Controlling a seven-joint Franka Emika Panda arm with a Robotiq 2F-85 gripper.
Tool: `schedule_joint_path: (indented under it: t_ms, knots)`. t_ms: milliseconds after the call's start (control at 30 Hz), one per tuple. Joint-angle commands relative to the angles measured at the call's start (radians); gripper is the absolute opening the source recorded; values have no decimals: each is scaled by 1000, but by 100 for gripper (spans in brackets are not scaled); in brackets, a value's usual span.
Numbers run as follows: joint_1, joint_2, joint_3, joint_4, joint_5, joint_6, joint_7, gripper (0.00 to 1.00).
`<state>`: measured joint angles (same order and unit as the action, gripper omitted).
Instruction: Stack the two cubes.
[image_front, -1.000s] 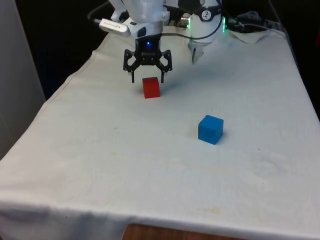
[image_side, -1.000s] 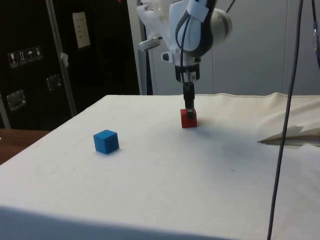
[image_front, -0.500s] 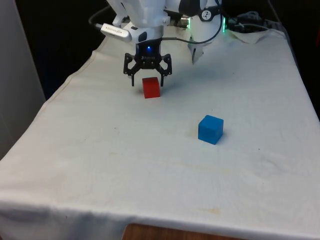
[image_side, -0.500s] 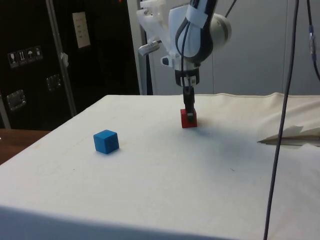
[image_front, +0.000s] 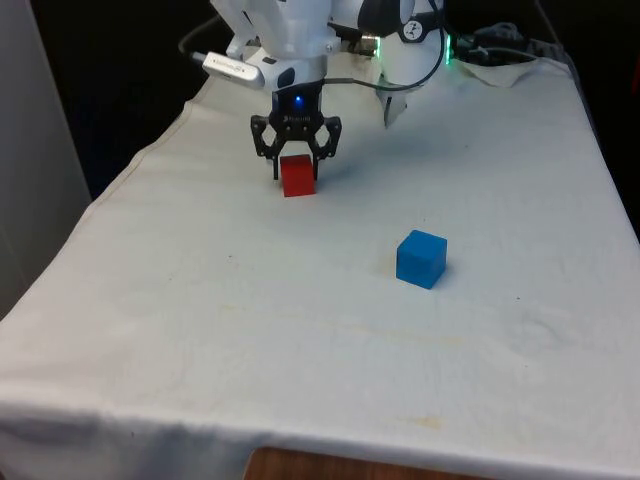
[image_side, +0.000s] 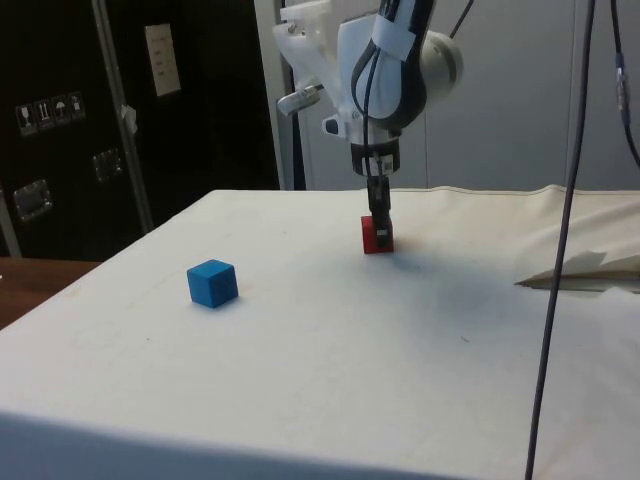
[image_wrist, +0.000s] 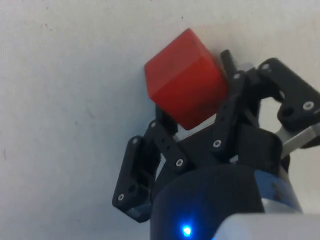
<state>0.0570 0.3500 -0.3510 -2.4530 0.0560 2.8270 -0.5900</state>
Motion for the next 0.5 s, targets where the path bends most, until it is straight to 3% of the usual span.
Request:
schedule_joint_path:
  t_ms: [0,67,100,267,300,333,367,467]
  knots:
    - [-11,-1,16,-1,16,8,-13,22]
    - [-11,-1,16,-1,16,9,-13,4]
    - [-11,-1,16,-1,16,9,-13,2]
    - [-11,-1,16,-1,16,9,-13,3]
    - [0,0,0,1,0,0,0,3]
    - [-11,0,16,-1,15,9,-13,3]
    - [-10,-1,15,-1,14,8,-12,3]
    - [6,-28,-4,2,-5,-20,2,3]
